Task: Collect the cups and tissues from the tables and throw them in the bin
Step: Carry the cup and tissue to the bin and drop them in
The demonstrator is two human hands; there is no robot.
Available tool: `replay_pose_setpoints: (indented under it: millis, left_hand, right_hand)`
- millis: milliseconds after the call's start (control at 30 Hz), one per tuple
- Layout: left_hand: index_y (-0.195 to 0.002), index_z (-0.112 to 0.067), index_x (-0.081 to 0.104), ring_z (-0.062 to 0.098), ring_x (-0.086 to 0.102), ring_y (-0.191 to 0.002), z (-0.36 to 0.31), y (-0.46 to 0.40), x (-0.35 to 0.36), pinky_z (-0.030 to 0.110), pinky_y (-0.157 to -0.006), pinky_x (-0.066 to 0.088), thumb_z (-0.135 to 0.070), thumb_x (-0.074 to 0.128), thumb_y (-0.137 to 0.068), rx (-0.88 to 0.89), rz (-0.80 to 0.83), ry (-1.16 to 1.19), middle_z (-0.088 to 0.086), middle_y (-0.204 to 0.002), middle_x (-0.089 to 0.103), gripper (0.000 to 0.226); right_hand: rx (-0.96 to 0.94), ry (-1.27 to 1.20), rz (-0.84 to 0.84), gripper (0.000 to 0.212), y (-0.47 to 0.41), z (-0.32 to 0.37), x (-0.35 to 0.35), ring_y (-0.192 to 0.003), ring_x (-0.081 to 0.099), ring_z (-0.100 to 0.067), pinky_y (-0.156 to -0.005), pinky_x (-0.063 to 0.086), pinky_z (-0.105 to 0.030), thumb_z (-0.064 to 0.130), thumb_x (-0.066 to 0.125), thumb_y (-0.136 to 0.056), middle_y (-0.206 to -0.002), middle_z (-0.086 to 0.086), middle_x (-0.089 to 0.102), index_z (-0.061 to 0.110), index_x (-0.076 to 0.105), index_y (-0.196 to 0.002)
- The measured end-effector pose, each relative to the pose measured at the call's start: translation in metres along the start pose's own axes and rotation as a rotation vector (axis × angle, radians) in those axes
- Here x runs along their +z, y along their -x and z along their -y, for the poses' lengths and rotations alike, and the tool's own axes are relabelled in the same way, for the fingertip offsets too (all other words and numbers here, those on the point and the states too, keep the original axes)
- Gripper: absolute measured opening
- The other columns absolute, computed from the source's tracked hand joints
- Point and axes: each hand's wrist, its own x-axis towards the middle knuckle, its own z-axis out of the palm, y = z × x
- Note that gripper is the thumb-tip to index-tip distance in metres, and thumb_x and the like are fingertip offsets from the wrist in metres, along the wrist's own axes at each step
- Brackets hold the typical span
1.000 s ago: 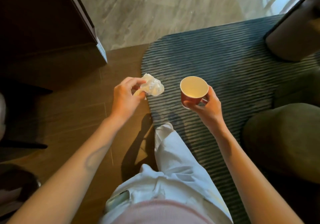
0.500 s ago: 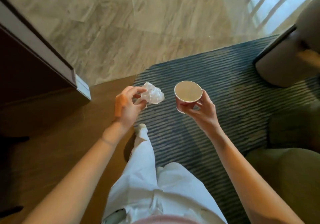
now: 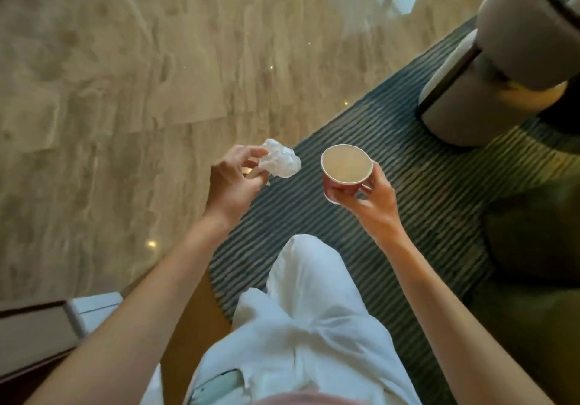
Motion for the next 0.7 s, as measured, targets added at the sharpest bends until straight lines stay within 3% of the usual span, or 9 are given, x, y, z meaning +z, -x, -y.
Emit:
replay_pose_setpoints:
  millis: [267, 433, 700]
  left_hand:
    - [-0.102, -0.015, 0.07, -0.001, 0.064, -0.08, -0.036, -0.278, 0.103, 0.004, -0.063, 0.044, -0.006, 0.076, -0.076, 0.086, 0.149, -0.01, -0.004, -0.102, 0.067, 0.028]
    - [-0.1, -0.015, 0.07, -0.006, 0.062, -0.075, -0.073, -0.42, 0.171, 0.003, -0.061, 0.044, -0.003, 0.074, -0.074, 0.117, 0.254, 0.016, -0.003, -0.1, 0.067, 0.029]
    - [-0.1, -0.017, 0.07, -0.003, 0.062, -0.076, -0.118, -0.664, 0.301, 0.013, -0.066, 0.05, -0.001, 0.073, -0.073, 0.189, 0.387, 0.076, -0.002, -0.098, 0.066, 0.031]
  right_hand:
    - [0.08, -0.033, -0.147, 0.067, -0.266, -0.016, -0.053, -0.099, 0.058, 0.009, -0.088, 0.05, -0.021, 0.017, 0.087, -0.066, -0.104, 0.023, 0.06, 0.025, 0.05, -0.121]
    - [0.141, -0.051, -0.262, 0.066, -0.4, -0.02, -0.102, -0.102, 0.06, -0.002, -0.09, 0.052, -0.027, 0.02, 0.086, -0.067, -0.111, 0.015, 0.061, 0.024, 0.05, -0.123]
    - [0.197, -0.084, -0.39, 0.061, -0.629, -0.048, -0.164, -0.092, 0.059, 0.009, -0.081, 0.049, -0.013, 0.012, 0.084, -0.068, -0.105, 0.018, 0.06, 0.026, 0.051, -0.117]
